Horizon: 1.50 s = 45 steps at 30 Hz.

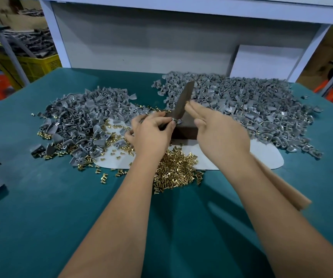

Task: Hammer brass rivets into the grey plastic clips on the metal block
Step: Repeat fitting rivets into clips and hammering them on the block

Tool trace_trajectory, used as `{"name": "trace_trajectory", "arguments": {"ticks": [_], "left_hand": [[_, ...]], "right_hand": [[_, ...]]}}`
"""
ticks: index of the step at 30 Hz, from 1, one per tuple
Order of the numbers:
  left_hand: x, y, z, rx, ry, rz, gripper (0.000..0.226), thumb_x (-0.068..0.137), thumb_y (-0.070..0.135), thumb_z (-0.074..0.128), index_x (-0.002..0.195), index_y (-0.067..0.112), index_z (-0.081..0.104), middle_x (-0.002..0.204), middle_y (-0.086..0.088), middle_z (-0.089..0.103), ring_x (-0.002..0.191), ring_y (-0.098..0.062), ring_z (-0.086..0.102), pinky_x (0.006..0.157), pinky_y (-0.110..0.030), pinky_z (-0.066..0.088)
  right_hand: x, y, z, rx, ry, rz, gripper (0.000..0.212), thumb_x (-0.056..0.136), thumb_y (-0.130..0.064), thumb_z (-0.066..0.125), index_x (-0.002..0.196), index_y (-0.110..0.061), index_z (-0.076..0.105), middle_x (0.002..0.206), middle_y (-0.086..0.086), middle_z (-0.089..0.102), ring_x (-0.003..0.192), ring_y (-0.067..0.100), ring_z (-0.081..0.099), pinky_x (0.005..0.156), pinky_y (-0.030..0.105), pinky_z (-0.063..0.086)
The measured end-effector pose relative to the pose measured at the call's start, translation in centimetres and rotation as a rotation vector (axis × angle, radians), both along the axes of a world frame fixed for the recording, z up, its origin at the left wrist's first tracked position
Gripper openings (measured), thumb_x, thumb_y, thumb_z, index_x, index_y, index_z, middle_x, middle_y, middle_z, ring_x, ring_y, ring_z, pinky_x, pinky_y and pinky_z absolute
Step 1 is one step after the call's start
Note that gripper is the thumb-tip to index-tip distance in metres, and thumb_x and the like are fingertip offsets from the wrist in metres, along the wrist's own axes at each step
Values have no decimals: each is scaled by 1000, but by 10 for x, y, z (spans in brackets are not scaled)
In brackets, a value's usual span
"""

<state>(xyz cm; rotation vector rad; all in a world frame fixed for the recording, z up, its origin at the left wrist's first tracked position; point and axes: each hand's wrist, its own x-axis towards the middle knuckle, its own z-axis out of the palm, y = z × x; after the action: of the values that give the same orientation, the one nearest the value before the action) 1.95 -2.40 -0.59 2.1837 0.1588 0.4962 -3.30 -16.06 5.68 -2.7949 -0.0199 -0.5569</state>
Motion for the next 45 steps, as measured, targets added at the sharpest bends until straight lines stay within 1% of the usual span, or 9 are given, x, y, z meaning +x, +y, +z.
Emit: {"name": "trace_trajectory", "arguments": {"ticks": [4, 7, 12, 16, 19, 22, 27, 37, 45], "left_hand": [[-3, 0, 3, -25, 22, -12, 10, 89, 51, 64, 91, 47, 73, 126, 31, 58, 131, -11, 25, 96, -38, 13], [-3, 0, 5, -79, 41, -38, 8, 89, 48, 64, 82, 49, 68, 127, 31, 56, 131, -10, 24, 103, -43, 11], [-3, 0, 10, -135, 66, -65, 10, 93, 43, 61, 84, 45, 65, 128, 30, 53, 133, -12, 22, 94, -34, 10], [-2, -1, 12, -154, 79, -78, 11, 94, 41, 59, 86, 43, 66, 130, 29, 52, 134, -11, 20, 95, -34, 10], [-3, -1, 12, -146, 82, -82, 13, 94, 41, 59, 84, 44, 65, 129, 29, 53, 134, -12, 20, 95, -34, 9], [-4, -1, 12, -108, 78, -86, 11, 93, 44, 61, 84, 46, 66, 128, 30, 53, 133, -12, 20, 91, -32, 8], [-5, 0, 12, -95, 51, -92, 8, 93, 43, 62, 93, 46, 70, 128, 28, 53, 132, -12, 20, 89, -29, 8], [-5, 0, 12, -101, 39, -104, 15, 91, 46, 63, 79, 53, 61, 128, 27, 53, 131, -11, 20, 91, -29, 9], [-3, -1, 7, -3, 25, -49, 12, 91, 48, 62, 97, 47, 73, 129, 28, 56, 131, -13, 22, 88, -31, 10]], "right_hand": [[20, -14, 5, 275, -31, -56, 38, 100, -35, 42, 136, -49, 43, 126, -11, 62, 91, 17, 60, 58, 28, 43], [32, -32, 0, 413, -77, -137, 34, 101, -36, 42, 134, -39, 48, 121, -7, 65, 97, 24, 61, 65, 33, 43], [44, -53, -23, 314, 105, -280, 31, 100, -42, 42, 112, -19, 59, 84, 7, 61, 75, 32, 54, 54, 31, 31], [43, -55, -33, 260, 233, -314, 34, 97, -43, 45, 98, -14, 64, 78, 9, 60, 74, 32, 54, 58, 30, 34], [41, -51, -29, -1, 104, -345, 27, 93, -31, 51, 99, -13, 70, 96, 14, 61, 94, 36, 53, 70, 35, 42], [40, -31, -22, 66, -108, -188, 23, 93, -32, 56, 106, -21, 72, 110, 9, 59, 106, 31, 49, 90, 40, 39], [52, 12, -20, 357, 19, 205, 17, 90, -27, 62, 102, -23, 73, 104, -1, 60, 104, 19, 54, 94, 39, 44], [61, 20, -34, 448, -83, 152, 8, 86, -17, 67, 80, -16, 71, 86, -5, 56, 87, 15, 53, 78, 30, 42], [66, 22, -33, 387, -72, 173, 13, 89, -14, 63, 76, -14, 65, 87, -1, 57, 89, 19, 52, 76, 33, 42]]}}
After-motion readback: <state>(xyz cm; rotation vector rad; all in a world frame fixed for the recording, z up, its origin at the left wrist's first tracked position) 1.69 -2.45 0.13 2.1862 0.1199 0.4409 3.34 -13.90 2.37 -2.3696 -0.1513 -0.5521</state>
